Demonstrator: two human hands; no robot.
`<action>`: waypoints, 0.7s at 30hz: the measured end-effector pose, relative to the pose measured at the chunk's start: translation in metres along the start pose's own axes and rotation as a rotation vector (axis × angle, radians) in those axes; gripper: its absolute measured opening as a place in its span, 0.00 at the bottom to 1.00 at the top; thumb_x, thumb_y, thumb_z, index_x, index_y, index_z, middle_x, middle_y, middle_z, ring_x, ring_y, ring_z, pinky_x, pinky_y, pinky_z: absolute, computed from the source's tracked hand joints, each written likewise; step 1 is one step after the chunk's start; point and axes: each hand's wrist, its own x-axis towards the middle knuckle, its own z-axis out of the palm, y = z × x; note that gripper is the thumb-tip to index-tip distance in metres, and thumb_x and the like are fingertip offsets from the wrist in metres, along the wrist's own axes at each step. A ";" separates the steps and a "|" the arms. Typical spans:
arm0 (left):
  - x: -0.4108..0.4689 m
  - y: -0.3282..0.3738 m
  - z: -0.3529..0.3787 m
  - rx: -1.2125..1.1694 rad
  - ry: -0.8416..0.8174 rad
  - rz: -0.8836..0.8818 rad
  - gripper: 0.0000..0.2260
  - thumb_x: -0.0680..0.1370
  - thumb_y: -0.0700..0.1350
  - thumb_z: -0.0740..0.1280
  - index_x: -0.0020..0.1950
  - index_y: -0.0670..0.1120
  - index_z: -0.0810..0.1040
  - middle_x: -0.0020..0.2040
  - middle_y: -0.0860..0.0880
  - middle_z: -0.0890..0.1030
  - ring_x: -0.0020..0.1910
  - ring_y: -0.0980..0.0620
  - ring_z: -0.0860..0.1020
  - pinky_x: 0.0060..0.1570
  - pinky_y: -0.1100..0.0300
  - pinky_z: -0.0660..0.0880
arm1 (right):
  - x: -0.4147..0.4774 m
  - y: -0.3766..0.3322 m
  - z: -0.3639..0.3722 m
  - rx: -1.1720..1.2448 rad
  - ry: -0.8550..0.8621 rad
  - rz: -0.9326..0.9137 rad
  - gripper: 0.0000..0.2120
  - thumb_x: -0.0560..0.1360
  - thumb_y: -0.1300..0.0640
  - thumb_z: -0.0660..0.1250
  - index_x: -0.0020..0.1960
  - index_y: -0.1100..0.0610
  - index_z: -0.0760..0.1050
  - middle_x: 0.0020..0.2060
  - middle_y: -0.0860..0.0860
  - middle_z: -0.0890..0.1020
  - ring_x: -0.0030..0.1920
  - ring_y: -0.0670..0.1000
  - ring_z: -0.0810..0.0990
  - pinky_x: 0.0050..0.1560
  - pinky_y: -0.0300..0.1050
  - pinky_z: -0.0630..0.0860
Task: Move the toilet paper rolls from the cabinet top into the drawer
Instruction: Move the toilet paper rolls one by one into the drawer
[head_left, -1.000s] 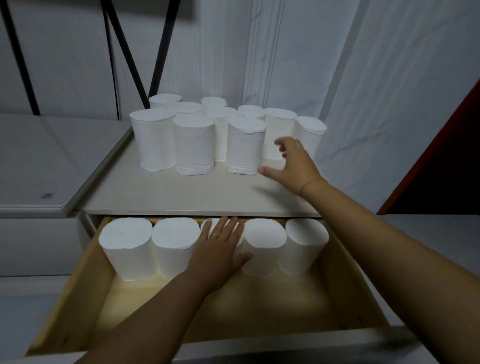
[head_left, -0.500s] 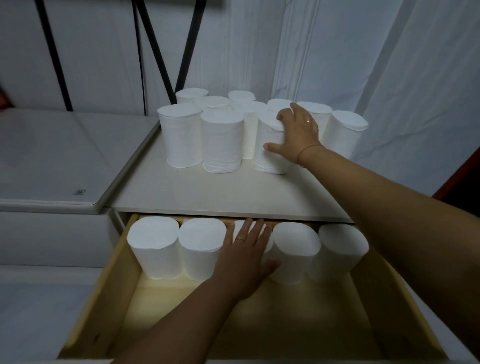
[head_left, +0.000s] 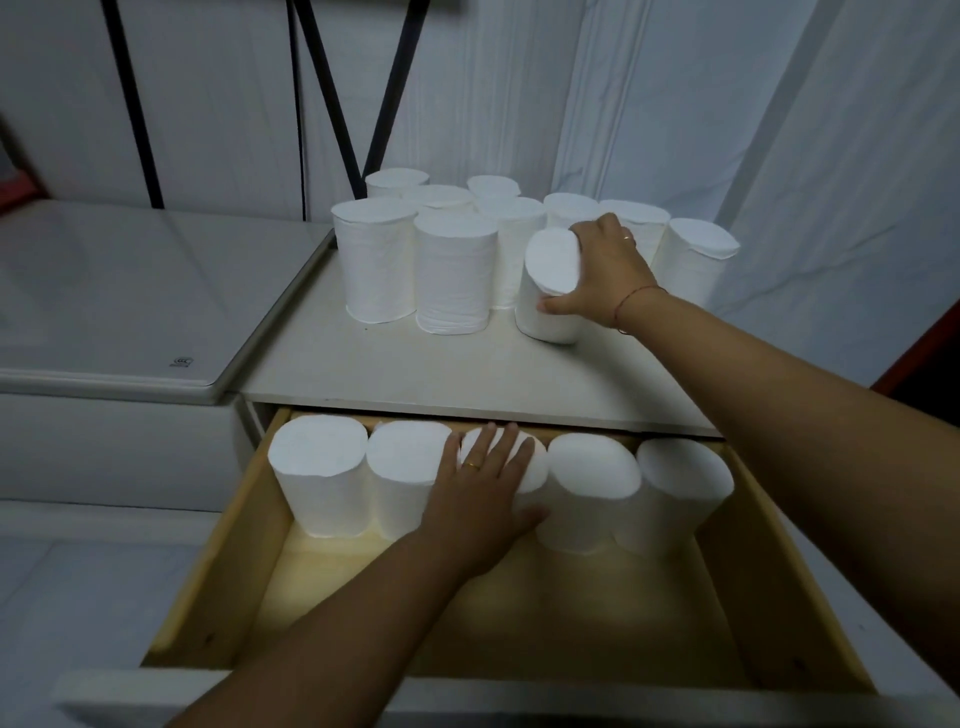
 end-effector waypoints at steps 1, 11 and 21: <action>-0.003 -0.003 -0.003 0.004 -0.025 -0.011 0.32 0.79 0.63 0.50 0.78 0.51 0.43 0.79 0.48 0.43 0.78 0.48 0.41 0.74 0.43 0.38 | -0.005 -0.002 -0.003 0.008 -0.017 -0.012 0.42 0.59 0.44 0.77 0.66 0.57 0.64 0.62 0.56 0.66 0.63 0.58 0.65 0.58 0.50 0.68; -0.054 -0.079 -0.047 0.079 -0.202 -0.092 0.35 0.79 0.64 0.50 0.78 0.47 0.43 0.79 0.47 0.44 0.78 0.50 0.43 0.74 0.53 0.43 | -0.084 -0.053 -0.027 0.186 -0.207 -0.194 0.37 0.59 0.39 0.75 0.61 0.52 0.68 0.55 0.49 0.73 0.52 0.50 0.71 0.49 0.42 0.67; -0.106 -0.142 -0.074 0.032 -0.343 -0.168 0.34 0.80 0.62 0.52 0.78 0.48 0.42 0.79 0.48 0.42 0.77 0.51 0.43 0.74 0.53 0.44 | -0.147 -0.130 0.005 0.269 -0.383 -0.302 0.36 0.60 0.39 0.75 0.62 0.51 0.67 0.55 0.47 0.72 0.52 0.48 0.70 0.49 0.42 0.67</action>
